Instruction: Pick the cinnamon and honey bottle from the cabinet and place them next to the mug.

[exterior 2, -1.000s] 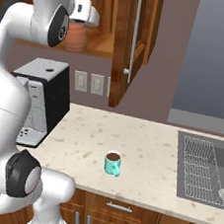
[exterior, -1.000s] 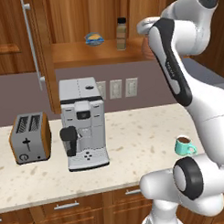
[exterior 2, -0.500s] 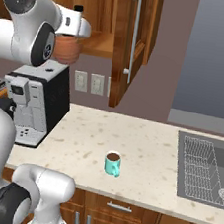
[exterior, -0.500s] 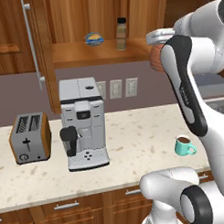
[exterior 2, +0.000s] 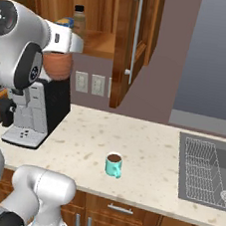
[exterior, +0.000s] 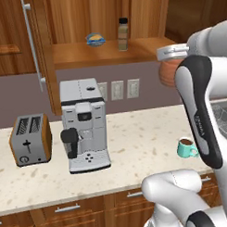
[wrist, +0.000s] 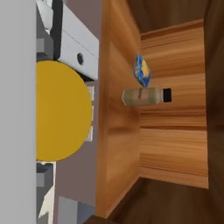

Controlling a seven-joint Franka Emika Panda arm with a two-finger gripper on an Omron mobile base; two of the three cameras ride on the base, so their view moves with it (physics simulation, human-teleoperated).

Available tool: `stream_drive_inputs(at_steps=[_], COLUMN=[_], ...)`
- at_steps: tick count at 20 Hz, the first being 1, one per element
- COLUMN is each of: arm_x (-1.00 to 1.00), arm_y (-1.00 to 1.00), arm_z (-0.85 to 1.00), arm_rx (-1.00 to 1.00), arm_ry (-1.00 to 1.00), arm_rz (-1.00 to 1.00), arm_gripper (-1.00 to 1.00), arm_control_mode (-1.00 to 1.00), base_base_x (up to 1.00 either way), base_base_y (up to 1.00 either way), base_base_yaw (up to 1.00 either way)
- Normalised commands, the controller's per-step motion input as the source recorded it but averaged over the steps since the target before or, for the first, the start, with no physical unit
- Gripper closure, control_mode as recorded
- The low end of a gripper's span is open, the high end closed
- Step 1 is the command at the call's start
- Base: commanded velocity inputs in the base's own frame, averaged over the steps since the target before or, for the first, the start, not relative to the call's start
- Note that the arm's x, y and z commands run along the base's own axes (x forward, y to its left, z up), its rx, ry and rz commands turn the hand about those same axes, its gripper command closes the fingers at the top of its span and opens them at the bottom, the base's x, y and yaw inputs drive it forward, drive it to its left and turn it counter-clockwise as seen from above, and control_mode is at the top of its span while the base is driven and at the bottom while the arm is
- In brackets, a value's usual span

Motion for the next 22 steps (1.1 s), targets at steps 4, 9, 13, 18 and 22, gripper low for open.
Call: stream_drive_inputs(at_steps=[4, 9, 13, 18, 22], arm_x=[-0.4, -0.14, 0.0, 0.0, 0.13], arm_y=[-0.02, -0.02, 0.0, 0.0, 0.0], arm_z=[-0.3, -0.36, -0.43, -0.45, -0.48], arm_rx=[0.0, 0.0, 0.0, 0.0, 0.0], arm_ry=[0.0, 0.05, 0.06, 0.05, 0.06], arm_rz=[0.0, 0.0, 0.0, -0.01, -0.07], arm_gripper=[1.0, 1.0, 1.0, 1.0, 1.0], arm_control_mode=[-1.0, -1.0, -1.0, -1.0, -1.0], base_base_x=[0.0, 0.0, 0.0, 0.0, 0.0], base_base_y=[0.0, 0.0, 0.0, 0.0, 0.0], base_base_yaw=[0.0, 0.0, 0.0, 0.0, 0.0])
